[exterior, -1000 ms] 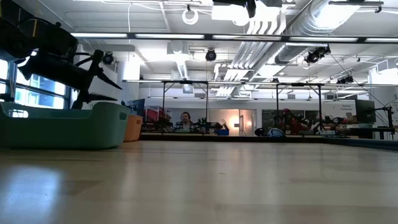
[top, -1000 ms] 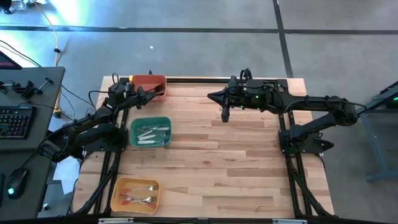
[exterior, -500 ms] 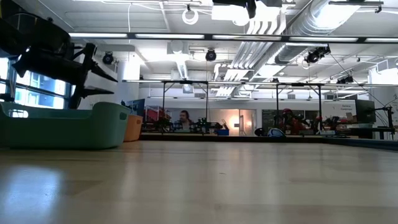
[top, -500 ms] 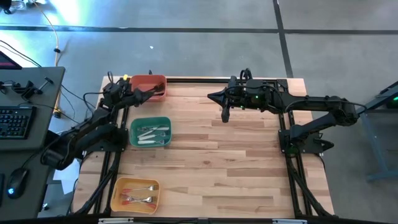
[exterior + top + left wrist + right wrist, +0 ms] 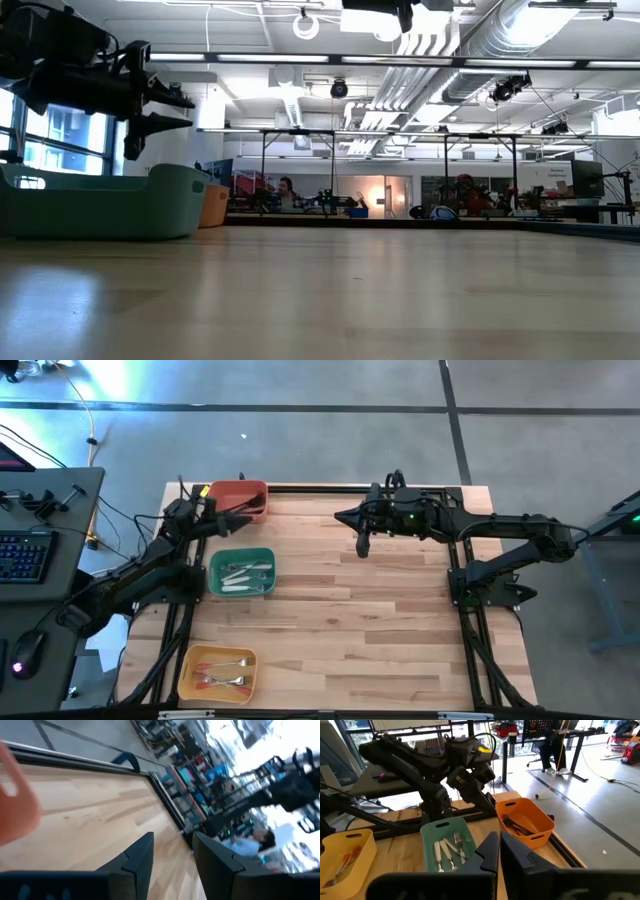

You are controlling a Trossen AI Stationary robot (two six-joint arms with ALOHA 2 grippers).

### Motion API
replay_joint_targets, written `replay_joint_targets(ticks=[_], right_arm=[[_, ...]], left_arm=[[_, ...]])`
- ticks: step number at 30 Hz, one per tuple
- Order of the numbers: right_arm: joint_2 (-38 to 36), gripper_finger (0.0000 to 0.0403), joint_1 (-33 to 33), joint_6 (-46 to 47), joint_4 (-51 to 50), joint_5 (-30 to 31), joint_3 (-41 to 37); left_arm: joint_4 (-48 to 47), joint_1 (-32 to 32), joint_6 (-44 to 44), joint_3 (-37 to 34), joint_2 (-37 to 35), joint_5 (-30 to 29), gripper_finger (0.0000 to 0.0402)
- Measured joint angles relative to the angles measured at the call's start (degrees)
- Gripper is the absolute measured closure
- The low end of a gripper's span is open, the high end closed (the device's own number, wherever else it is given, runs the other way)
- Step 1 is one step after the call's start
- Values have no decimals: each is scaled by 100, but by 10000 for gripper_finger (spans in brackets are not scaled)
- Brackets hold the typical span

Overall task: Sort silverware by color (type)
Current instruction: Return to Home Position

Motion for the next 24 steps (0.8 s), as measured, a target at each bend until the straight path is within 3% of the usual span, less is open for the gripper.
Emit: replay_joint_targets(ticks=[3, 12, 24], right_arm=[[0, 403, 0, -2, -70, 0, 0], [0, 403, 0, -125, -75, 0, 0], [0, 403, 39, -111, -216, 1, 0]], left_arm=[[-2, -395, 187, 0, 0, -208, 281], [204, -1652, 494, 0, 2, -1675, 308], [221, -3006, 847, 0, 3, -2781, 345]])
